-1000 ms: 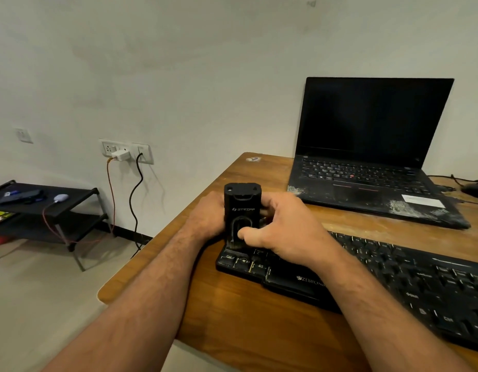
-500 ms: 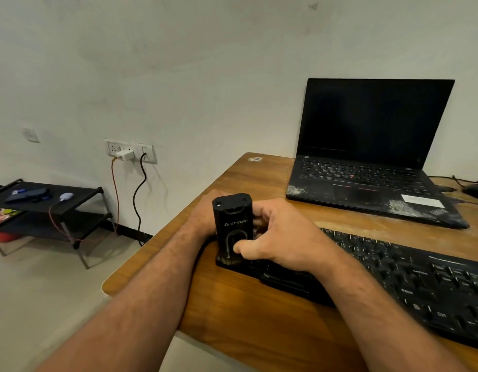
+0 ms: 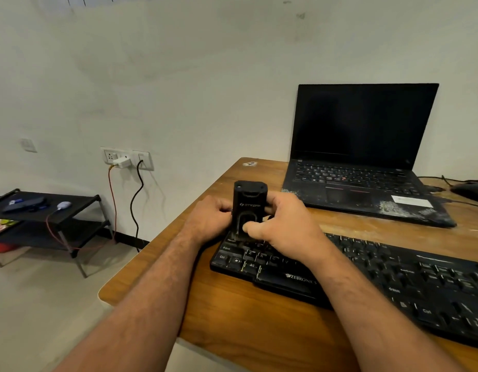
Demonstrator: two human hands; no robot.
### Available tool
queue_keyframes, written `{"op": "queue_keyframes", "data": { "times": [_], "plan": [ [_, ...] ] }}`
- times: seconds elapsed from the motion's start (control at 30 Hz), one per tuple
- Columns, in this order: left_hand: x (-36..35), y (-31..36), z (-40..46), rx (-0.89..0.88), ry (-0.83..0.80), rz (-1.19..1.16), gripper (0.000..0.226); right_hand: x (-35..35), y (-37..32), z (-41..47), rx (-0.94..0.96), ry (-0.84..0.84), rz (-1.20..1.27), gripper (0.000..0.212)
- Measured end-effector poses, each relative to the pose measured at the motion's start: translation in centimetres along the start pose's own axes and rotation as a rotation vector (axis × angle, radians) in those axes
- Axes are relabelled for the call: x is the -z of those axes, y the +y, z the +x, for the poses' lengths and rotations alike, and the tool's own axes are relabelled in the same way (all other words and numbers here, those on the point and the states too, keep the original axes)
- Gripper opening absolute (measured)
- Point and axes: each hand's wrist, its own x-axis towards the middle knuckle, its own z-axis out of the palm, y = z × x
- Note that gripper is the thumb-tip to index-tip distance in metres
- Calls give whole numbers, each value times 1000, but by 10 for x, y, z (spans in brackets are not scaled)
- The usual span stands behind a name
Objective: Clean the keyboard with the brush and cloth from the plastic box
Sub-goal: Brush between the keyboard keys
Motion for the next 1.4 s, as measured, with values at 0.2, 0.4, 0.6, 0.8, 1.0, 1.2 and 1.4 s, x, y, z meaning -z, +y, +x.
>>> {"op": "queue_keyframes", "data": {
  "times": [0.2, 0.4, 0.6, 0.8, 1.0, 1.2, 1.4],
  "plan": [
    [-7, 6, -2, 8, 69, 112, 22, 4, 6, 2, -20, 2, -95, 35],
    [-9, 0, 4, -13, 62, 144, 24, 7, 8, 10, -18, 71, -111, 38],
    [-6, -5, 8, -5, 10, 123, 29, 14, 13, 19, -85, 129, -97, 43],
    [-10, -5, 10, -39, 39, 172, 31, 17, 17, 26, -95, 190, -141, 37],
    [-12, -6, 13, -64, 31, 113, 34, 16, 18, 28, -86, 244, -235, 36],
    [-11, -8, 15, -37, -18, 92, 32, 20, 24, 27, -101, 234, -229, 37],
    [-13, -5, 16, -40, 8, 93, 31, 22, 23, 26, -75, 195, -204, 42]
  ]
}}
